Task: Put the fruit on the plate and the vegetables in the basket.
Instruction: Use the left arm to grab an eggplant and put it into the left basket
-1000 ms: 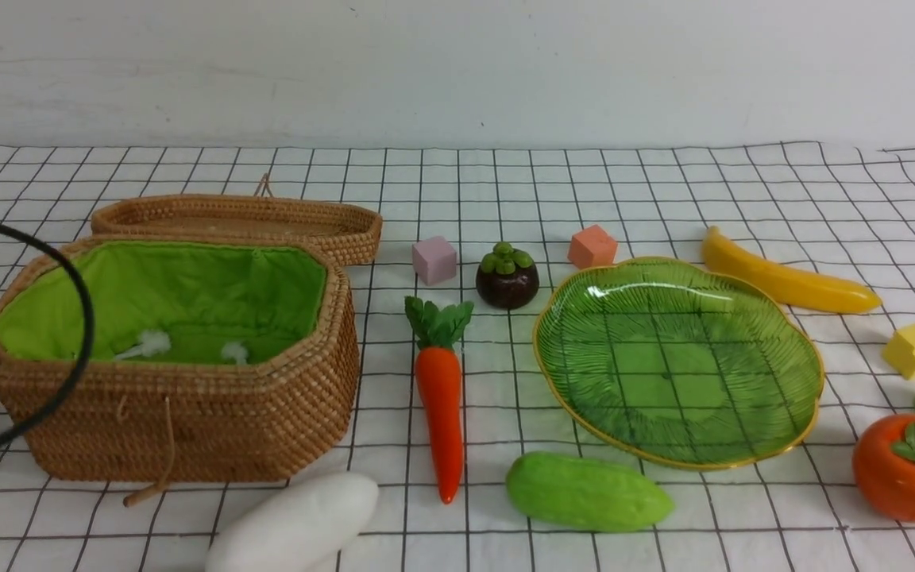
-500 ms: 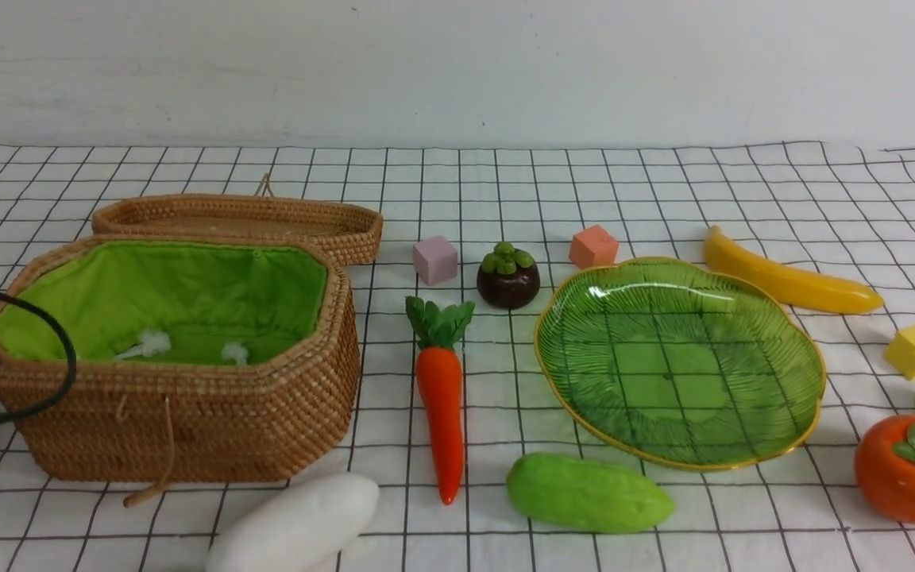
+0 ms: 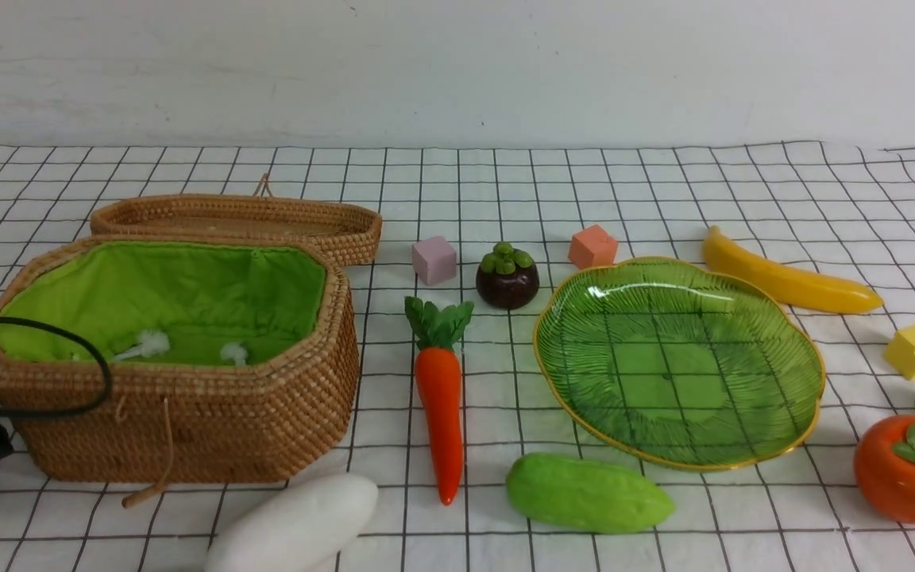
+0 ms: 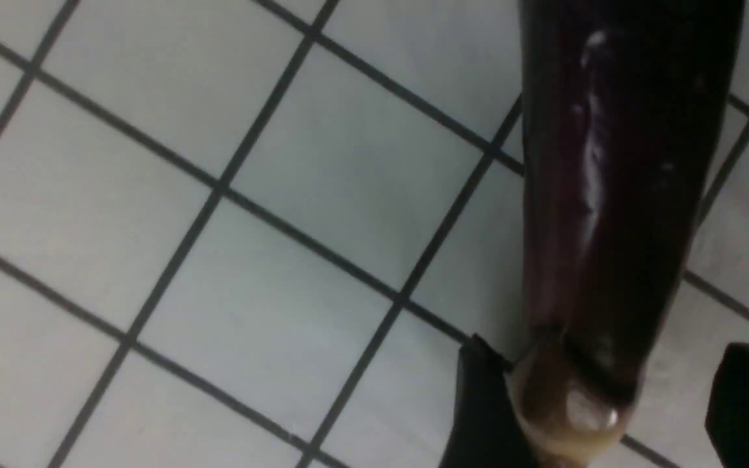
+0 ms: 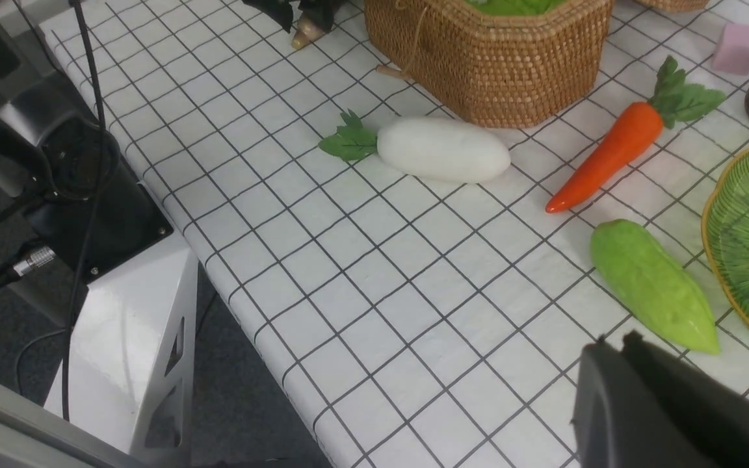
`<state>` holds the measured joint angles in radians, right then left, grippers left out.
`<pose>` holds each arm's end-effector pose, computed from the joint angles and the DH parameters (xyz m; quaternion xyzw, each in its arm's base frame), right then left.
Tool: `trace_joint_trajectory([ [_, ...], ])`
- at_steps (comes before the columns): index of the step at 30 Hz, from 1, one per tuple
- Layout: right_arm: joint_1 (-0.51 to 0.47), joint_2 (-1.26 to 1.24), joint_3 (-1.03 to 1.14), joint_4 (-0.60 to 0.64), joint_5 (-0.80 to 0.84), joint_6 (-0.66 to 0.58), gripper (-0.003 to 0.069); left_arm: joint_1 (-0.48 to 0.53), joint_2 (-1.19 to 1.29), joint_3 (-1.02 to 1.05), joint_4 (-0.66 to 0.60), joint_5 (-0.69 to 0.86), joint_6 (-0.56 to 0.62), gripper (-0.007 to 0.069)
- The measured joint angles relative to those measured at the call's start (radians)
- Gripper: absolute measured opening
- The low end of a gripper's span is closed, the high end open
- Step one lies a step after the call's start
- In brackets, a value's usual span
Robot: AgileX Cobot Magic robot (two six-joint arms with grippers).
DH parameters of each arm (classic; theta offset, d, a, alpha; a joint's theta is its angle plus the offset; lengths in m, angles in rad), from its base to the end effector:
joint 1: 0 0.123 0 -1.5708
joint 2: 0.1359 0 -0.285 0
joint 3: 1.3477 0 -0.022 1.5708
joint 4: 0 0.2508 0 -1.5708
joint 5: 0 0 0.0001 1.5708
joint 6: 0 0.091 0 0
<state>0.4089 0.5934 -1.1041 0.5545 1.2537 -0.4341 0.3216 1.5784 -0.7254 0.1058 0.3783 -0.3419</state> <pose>0.0252 0.0605 0.4274 -0.3880 0.7717 0.2656 0.4282 0.2593 0.0901 0.1643 -0.2764 0.9370 0.0273 0.2117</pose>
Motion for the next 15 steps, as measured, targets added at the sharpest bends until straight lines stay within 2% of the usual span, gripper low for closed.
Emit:
trace_joint_trajectory([
  [1,0.000,0.000,0.000,0.000,-0.001,0.000,0.0039,0.000,0.001,0.000,0.002,0.000,0.000,0.0421],
  [4,0.001,0.000,0.000,0.000,-0.011,0.000,0.0044,0.000,0.020,0.000,0.037,-0.015,0.000,0.0338],
  [5,0.003,0.000,0.000,0.002,-0.014,0.000,0.0046,0.000,0.026,0.000,0.048,-0.016,0.000,0.0288],
  [7,0.004,0.000,0.000,0.004,-0.018,0.000,0.0048,0.000,0.030,-0.002,0.058,-0.020,0.000,0.0246],
  [11,0.004,0.000,0.000,0.006,-0.035,0.000,0.0050,0.000,0.030,-0.002,0.063,-0.022,-0.001,0.0249],
  [15,0.004,0.000,0.000,0.007,-0.053,0.000,0.0055,0.000,0.012,-0.003,0.072,0.037,-0.051,0.0249],
])
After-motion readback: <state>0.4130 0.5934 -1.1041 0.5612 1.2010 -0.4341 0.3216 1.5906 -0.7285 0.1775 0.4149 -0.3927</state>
